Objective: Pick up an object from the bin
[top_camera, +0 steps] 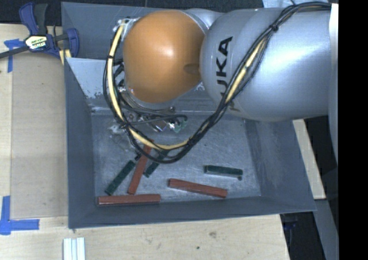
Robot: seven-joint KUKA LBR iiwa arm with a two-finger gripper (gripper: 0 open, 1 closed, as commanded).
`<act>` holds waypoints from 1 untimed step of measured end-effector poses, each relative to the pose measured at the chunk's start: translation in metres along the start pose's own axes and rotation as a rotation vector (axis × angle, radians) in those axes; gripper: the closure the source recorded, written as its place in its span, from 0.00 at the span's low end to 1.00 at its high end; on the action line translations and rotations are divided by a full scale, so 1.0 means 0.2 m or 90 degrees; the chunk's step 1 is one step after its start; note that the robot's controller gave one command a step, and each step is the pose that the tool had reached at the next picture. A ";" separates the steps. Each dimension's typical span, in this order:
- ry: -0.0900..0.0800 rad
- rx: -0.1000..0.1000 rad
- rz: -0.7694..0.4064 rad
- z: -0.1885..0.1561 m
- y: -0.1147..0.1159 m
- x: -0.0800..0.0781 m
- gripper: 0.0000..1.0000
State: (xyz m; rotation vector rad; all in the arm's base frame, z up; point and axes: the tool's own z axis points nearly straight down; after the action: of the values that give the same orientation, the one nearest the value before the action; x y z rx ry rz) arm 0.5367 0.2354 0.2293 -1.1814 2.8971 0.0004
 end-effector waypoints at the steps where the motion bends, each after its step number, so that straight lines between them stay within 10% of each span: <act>1: 0.006 -0.003 0.001 0.03 0.00 0.01 0.00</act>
Offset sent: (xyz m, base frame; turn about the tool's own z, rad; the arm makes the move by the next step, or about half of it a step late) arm 0.0000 0.0000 0.0000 0.0000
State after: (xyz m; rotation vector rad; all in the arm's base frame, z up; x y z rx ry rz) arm 0.5349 0.2348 0.2242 -1.1831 2.9072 0.0020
